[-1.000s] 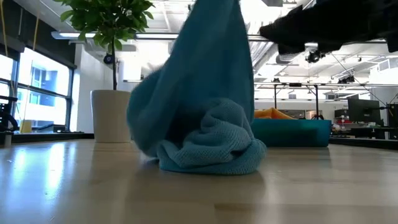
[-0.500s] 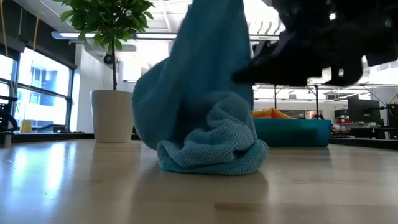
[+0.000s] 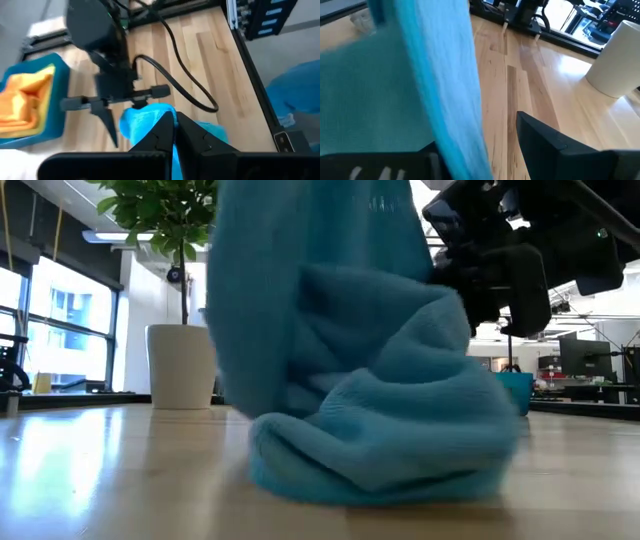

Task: Fold microfiber towels
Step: Fold the blue microfiber cloth

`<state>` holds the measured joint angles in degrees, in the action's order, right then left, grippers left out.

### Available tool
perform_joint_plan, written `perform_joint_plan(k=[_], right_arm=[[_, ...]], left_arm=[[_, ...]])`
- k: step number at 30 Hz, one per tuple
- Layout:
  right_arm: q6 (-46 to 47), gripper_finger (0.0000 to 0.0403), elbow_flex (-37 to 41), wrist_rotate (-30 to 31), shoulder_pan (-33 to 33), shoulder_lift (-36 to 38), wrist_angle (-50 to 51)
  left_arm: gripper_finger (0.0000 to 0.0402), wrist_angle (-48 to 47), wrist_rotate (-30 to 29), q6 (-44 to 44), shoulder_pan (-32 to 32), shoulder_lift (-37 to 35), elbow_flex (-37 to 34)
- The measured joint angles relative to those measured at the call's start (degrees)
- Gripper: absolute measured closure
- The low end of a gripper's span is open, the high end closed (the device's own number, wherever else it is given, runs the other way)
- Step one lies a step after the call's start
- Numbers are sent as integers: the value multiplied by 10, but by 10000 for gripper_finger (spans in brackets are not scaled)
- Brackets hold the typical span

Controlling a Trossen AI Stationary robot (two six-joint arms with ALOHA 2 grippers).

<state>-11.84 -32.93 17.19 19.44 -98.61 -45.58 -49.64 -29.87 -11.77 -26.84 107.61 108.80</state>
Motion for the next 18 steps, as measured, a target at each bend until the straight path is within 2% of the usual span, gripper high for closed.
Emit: perform_joint_plan(k=[6, 18], right_arm=[[13, 270, 0, 0, 1, 0, 19], [22, 270, 0, 0, 2, 0, 34]], left_arm=[[399, -49, -45, -1, -18, 0, 29], [399, -160, -61, -98, -30, 0, 33]])
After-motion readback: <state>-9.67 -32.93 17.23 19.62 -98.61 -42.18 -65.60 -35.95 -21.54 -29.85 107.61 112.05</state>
